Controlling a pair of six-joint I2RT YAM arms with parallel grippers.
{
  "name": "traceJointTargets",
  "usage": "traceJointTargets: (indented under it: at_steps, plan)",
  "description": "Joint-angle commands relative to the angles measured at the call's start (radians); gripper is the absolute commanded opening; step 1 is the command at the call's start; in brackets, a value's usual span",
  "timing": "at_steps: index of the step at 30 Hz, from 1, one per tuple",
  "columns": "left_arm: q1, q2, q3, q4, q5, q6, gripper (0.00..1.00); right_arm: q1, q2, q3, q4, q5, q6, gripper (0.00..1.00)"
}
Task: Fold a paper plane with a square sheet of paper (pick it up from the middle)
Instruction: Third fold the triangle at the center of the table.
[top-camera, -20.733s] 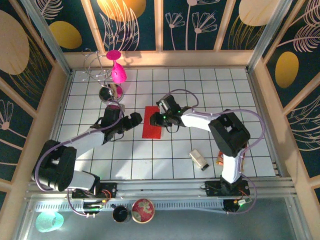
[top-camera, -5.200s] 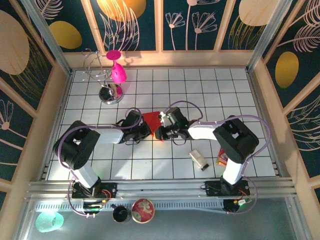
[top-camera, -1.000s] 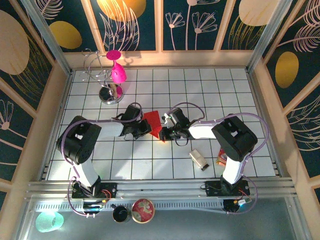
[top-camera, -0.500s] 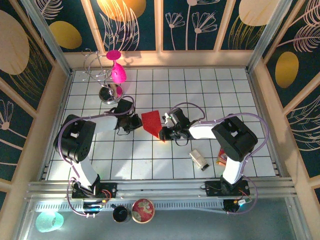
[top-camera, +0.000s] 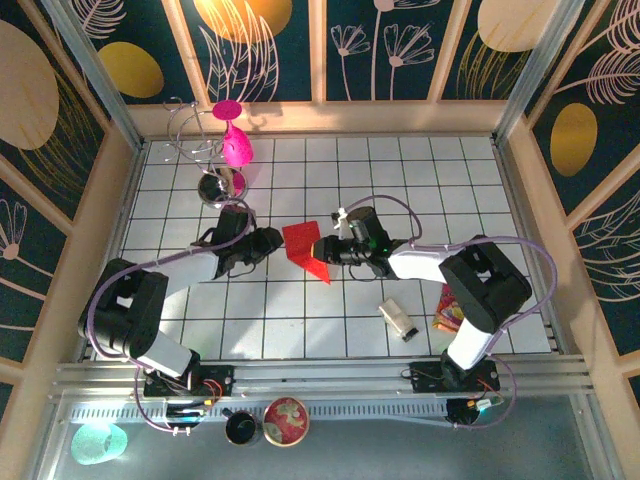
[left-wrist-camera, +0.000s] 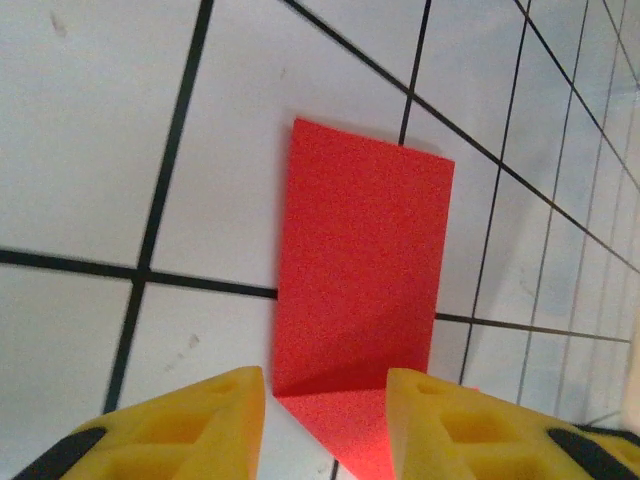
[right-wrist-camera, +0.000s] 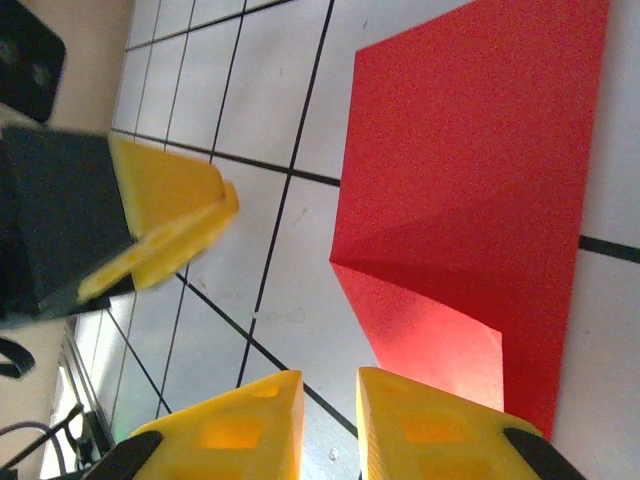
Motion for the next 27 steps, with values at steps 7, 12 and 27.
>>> traceJointTargets:
  at_steps: [7,12,27]
  plan:
    - [-0.048,0.016,-0.093,0.153,0.049,-0.187,0.42,-0.007,0.065,0.012,-0.003,-0.009,0.038,0.24]
    - [-0.074,0.055,-0.089,0.199,0.086,-0.216,0.40,-0.007,0.100,0.035,-0.052,0.009,0.027,0.24]
    - [-0.075,0.101,-0.052,0.154,0.079,-0.209,0.39,-0.025,0.166,0.031,-0.088,0.023,0.047,0.24]
